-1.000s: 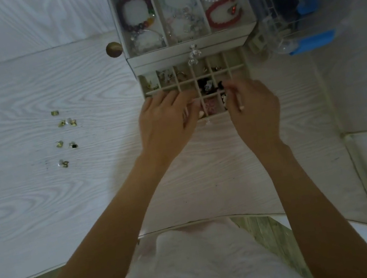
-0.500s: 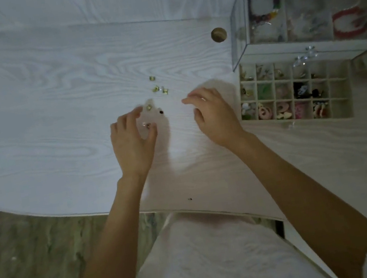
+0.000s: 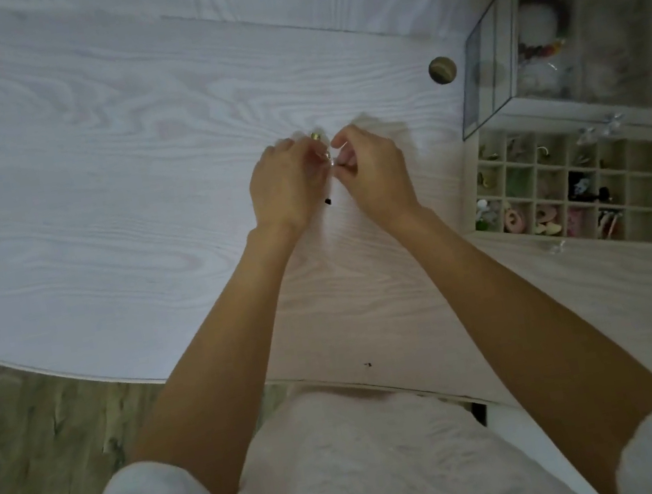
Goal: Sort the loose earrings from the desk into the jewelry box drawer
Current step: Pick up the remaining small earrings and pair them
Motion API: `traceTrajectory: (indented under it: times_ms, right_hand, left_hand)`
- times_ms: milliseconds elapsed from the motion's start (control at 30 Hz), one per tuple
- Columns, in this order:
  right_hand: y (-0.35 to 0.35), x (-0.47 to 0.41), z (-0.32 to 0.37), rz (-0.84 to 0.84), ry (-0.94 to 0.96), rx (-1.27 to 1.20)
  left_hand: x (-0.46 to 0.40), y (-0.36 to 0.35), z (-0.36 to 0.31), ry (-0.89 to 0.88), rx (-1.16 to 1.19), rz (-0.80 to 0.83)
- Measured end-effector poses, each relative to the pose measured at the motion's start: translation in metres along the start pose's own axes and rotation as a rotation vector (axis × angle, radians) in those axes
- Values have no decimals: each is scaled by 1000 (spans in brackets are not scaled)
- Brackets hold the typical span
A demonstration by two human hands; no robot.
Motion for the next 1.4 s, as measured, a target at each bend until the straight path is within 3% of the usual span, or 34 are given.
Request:
traceTrajectory:
  times_ms: [133,500,767,1200,1400]
  right_hand:
    - [6,9,-11,-19,-10,66]
    - [3,19,-20,11,-109,33]
    - [4,25,-19,-31,-167,77]
    - [-11,59,-8,-26,-97,22]
    - [-13,75,-3,30,-138,36]
  left_hand:
    - [2,0,5,-68,4,-1]
    - [-8,27,33,9,228,-11]
    - [-43,12,9,-218,108,219]
    - [51,20,31,-85,33,247]
    - [59,16,21,-40,80,156]
Point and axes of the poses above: each hand's wrist, its own x-axis away from the middle knuckle, its own y-axis out of the back of the hand, z = x × y, the point moved 7 cm from there along -x, towards the middle knuckle, and after that the axes turned 5 degrees about -y, right-handed, at the moved point
